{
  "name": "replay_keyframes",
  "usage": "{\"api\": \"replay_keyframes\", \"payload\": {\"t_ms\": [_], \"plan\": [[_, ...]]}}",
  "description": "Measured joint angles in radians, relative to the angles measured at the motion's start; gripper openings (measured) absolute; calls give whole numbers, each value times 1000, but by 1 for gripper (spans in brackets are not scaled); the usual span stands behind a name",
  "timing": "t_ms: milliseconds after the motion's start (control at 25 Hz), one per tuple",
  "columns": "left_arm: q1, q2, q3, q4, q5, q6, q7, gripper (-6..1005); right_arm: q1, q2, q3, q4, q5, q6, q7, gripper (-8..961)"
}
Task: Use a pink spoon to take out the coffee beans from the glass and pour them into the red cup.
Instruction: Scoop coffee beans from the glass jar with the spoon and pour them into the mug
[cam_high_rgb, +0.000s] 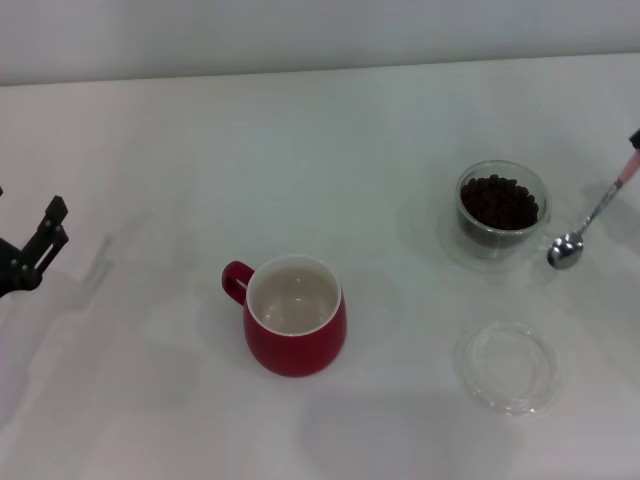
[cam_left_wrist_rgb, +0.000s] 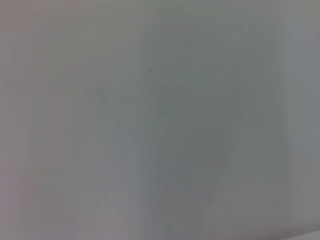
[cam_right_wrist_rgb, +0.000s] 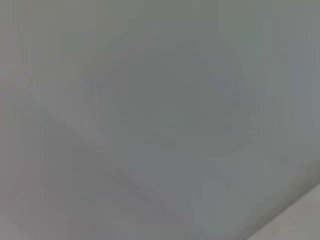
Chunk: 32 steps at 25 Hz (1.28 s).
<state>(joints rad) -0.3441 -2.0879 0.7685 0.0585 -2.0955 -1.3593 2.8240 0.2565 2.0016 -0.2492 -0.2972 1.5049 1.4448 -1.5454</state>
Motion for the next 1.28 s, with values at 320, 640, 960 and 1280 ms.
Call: {"api": "replay_keyframes", "payload": {"t_ms": [320, 640, 960, 1280], "plan": [[5, -1, -4, -11, 0, -2, 0, 761, 78, 4, 3, 16, 11, -25, -87, 149], [-5, -1, -5, -11, 0, 4, 0, 762, 119, 0, 5, -2, 19, -33, -87, 149], [-12, -1, -5, -11, -1, 5, 0, 762, 169, 4, -6, -1, 17, -105, -175, 150], [-20, -1, -4, -12, -1, 9, 0, 761, 195, 10, -10, 20, 15, -115, -327, 150]]}}
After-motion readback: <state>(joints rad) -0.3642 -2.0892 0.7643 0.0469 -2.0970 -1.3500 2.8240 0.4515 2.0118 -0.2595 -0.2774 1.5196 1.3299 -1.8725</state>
